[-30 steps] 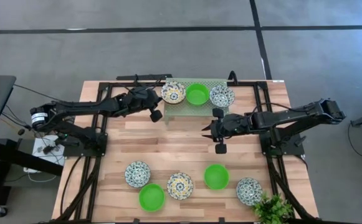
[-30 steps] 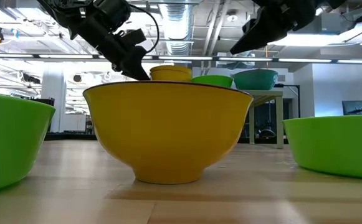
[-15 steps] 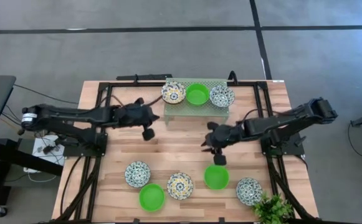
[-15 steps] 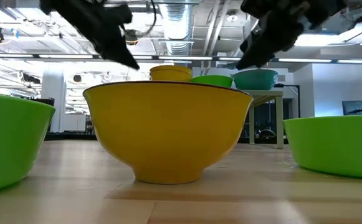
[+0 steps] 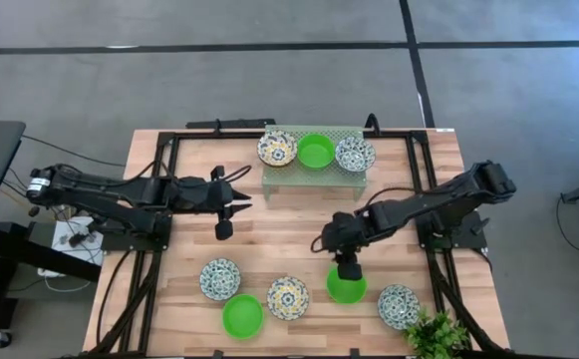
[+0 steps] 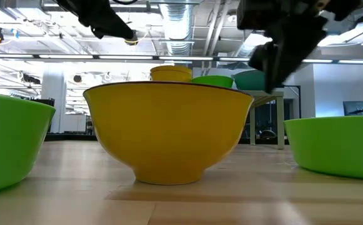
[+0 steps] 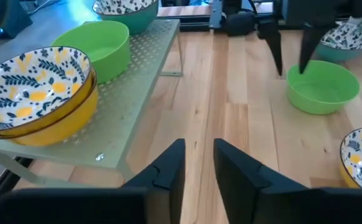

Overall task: Pick & Place Mini bowls
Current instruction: Stack the left green bowl on the green bowl on the shelf

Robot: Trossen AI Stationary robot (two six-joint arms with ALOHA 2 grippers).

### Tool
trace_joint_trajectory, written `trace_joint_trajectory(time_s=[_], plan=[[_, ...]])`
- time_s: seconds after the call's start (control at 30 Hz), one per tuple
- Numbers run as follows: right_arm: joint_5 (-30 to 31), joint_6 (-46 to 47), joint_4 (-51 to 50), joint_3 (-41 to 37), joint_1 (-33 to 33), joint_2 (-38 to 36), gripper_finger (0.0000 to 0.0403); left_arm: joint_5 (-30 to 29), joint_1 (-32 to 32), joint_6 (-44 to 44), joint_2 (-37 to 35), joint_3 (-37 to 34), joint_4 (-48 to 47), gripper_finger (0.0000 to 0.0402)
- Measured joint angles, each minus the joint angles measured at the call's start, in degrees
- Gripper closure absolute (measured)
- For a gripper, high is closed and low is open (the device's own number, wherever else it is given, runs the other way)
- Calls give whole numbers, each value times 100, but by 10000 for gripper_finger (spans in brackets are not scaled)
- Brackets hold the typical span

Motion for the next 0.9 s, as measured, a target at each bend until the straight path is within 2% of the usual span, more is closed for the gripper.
trace_joint_trajectory(time_s=[0.27, 0.47, 0.6, 0.8, 0.9], plan=[[-608, 475, -839, 222, -13, 832, 215, 2, -1, -17, 4, 0, -2, 303], [-827, 474, -1096, 226, -7, 1319, 210, 2, 1, -19, 4, 0, -2, 304], [-914, 344, -1368, 224, -28, 1466, 253, 2, 1, -20, 4, 0, -2, 305], [-952, -81, -1543, 231, -22, 1418, 382, 2, 1, -43, 7, 0, -2, 305], [-933, -141, -1789, 393, -24, 1319, 389, 2, 1, -42, 9, 0, 0, 306]])
